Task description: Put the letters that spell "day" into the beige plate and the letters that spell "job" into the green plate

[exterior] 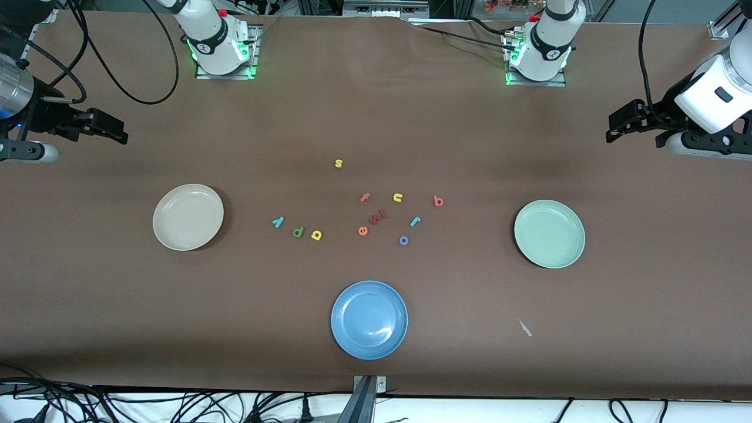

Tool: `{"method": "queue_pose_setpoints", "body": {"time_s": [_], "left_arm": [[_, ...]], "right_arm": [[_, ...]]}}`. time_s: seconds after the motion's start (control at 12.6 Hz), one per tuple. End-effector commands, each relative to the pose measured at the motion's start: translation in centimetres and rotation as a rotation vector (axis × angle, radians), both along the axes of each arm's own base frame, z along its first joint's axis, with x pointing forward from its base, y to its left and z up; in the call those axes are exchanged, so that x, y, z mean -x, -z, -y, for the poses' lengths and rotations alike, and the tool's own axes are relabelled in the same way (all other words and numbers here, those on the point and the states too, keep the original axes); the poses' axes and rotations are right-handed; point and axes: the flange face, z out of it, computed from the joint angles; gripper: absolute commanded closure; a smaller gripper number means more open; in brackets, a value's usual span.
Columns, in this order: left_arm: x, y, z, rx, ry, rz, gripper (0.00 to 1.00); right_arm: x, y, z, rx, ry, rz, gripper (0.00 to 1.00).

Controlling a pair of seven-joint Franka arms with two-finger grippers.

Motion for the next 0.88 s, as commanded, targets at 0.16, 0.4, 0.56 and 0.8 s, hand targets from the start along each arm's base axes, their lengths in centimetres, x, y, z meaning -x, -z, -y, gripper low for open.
{"method": "queue_pose_setpoints", "body": {"time_s": [0.16,0.4,0.56,0.8], "left_arm": [[-0.1,0.1,-0.8,-0.034,-0.044,0.025,0.0],[-0.3,-0.4,-0.4,-0.021,-0.078,0.032,0.0],[-0.7,-1.2,-0.1,0.024,-0.079,0.05,0.0],[-0.4,-0.9,1.7,-0.082,-0.026,0.052,0.0]], "right_arm": [[0.3,-0.3,-0.2,0.014,-0.005,0.01,0.0],[0.1,-0.3,-0.2,0.014,-0.005,0.015,0.0],[0.1,-0.3,-0.2,0.014,-0.005,0.016,0.0],[0.1,-0.2,-0.3,0.014,-0.006,0.015,0.0]]}}
